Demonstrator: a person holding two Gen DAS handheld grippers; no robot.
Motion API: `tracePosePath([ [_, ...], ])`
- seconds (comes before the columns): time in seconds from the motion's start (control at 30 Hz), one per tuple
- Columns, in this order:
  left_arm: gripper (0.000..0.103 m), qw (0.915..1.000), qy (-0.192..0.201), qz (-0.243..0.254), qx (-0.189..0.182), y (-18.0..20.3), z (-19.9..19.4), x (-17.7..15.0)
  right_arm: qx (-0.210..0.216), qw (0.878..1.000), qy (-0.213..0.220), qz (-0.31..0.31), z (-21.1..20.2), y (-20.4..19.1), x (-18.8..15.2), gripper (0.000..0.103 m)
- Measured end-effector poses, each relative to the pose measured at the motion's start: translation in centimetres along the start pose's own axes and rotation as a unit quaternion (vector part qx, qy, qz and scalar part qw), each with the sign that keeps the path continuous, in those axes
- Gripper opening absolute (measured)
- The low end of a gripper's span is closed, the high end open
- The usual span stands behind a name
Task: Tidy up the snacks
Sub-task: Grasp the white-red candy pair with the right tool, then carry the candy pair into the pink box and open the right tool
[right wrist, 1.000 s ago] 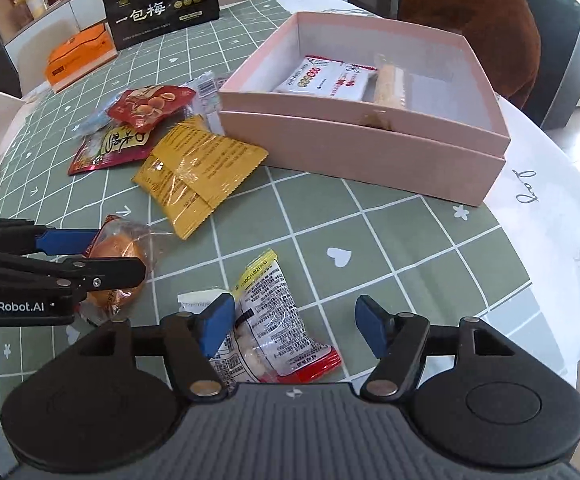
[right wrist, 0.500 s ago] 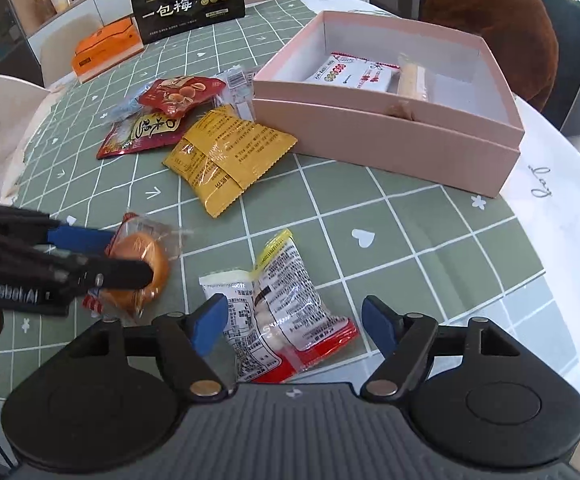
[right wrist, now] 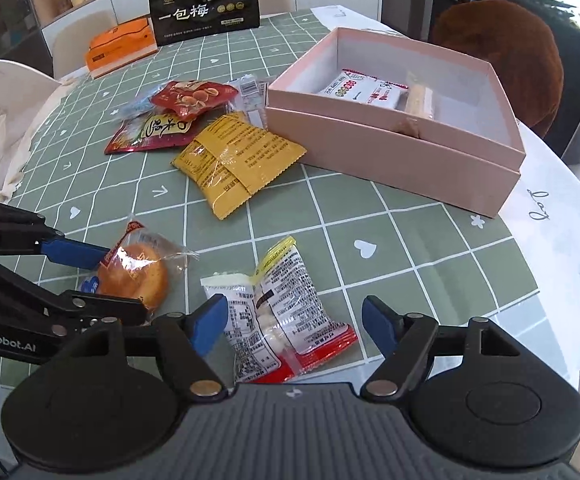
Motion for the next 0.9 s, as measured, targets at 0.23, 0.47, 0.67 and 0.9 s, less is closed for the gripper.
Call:
tracePosePath([
  [0.23,0.061,1.0,0.0,-0.003,-0.001,0.0,0.0,0.2,0.017,1.0,-0.002,-0.025,-0.2,-1.2,-0.4,0.074],
  [0.47,0.054,0.9998,0.017,-0.009,-0.004,0.5,-0.9,1.6,0.01,1.0,-0.005,-0.016,-1.0,-0.6,-1.0,0.052],
  [0.67,0.019,0.991,0.13,-0.005,-0.031,1.4,-6.7,10.2,0.0,0.997,0.069,0.017,-7.0,2.7,3.7,0.051],
  [0.9,0.02,0.9843,0.167,0.019,-0.055,2.2,-7.8,17.8,-0.046,0.986,0.156,0.034,-13.0,7.4,14.1,0.051],
])
Point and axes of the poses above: each gripper's, at about its wrist camera, not at the fingertips, and z roughly the way its jaws point, y to its right, x to its top, the point moved 10 cm from there along z, roughly the way its jaws point, and after that the axes turned 1 degree about -y, right-handed, at the moved point
